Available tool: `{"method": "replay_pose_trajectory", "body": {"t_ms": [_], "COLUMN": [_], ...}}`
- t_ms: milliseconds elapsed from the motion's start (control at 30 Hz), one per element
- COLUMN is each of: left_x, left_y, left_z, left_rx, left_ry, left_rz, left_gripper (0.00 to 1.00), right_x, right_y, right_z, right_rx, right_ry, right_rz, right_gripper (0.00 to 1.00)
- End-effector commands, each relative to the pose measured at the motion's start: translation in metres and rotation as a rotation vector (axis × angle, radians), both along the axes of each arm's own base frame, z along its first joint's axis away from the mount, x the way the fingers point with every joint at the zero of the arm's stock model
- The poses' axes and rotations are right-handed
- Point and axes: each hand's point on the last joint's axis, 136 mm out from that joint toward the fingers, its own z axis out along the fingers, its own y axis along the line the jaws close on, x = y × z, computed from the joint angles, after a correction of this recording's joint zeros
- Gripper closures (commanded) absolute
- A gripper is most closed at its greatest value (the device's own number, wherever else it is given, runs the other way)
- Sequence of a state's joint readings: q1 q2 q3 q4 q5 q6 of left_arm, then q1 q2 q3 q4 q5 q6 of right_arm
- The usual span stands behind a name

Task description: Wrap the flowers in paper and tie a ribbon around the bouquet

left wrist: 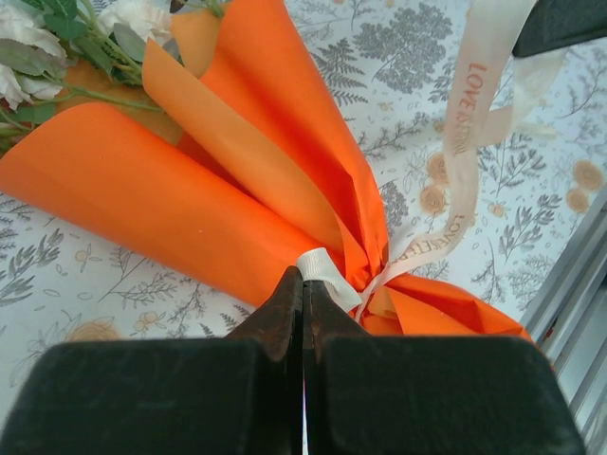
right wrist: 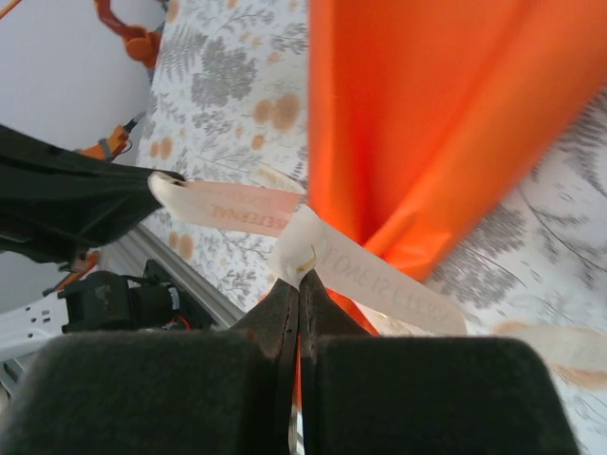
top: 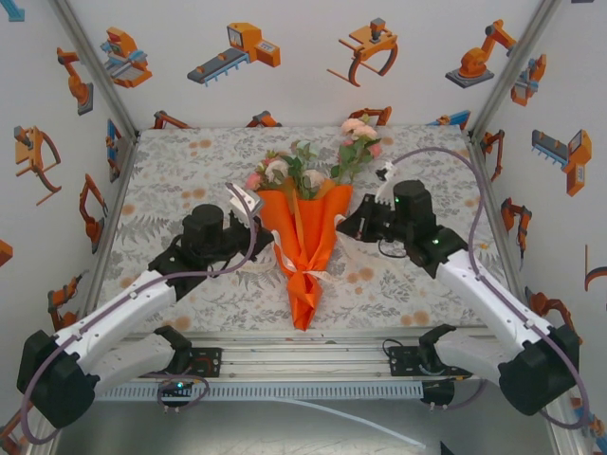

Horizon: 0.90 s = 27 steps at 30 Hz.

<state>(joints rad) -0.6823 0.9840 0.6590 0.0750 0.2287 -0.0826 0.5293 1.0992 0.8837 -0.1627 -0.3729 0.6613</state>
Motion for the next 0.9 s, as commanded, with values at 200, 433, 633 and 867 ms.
{"method": "replay_pose_trajectory", "body": {"t_ms": [200, 433, 633, 867], "left_x": [-0.017, -0.029, -0.025, -0.014], "left_y": [-0.002, 0.004, 0.004, -0.002], "left_z": [0.02, 0.036, 0.031, 0.026], "left_rx": [-0.124, -0.126, -0.106, -0.1], "left_ry": [-0.014, -0.078, -0.07, -0.055], "left_rz": [-0.051, -0.076, -0.065, -0.048], "left_gripper": [1.0, 1.0, 1.0, 1.0], "right_x": [0.045, 0.035, 0.04, 0.018], "right_y": [0.103, 0.193, 0.156, 0.096], "right_z": [0.002, -0.006, 0.019, 0.022], "right_rx": [-0.039, -0.017, -0.059, -0.131], "right_ry": [-0.039, 0.079, 0.015, -0.147], "right_rz": [0.096, 0.249, 0.191, 0.214], "right_gripper": [1.0, 0.83, 0.53, 0.52]}}
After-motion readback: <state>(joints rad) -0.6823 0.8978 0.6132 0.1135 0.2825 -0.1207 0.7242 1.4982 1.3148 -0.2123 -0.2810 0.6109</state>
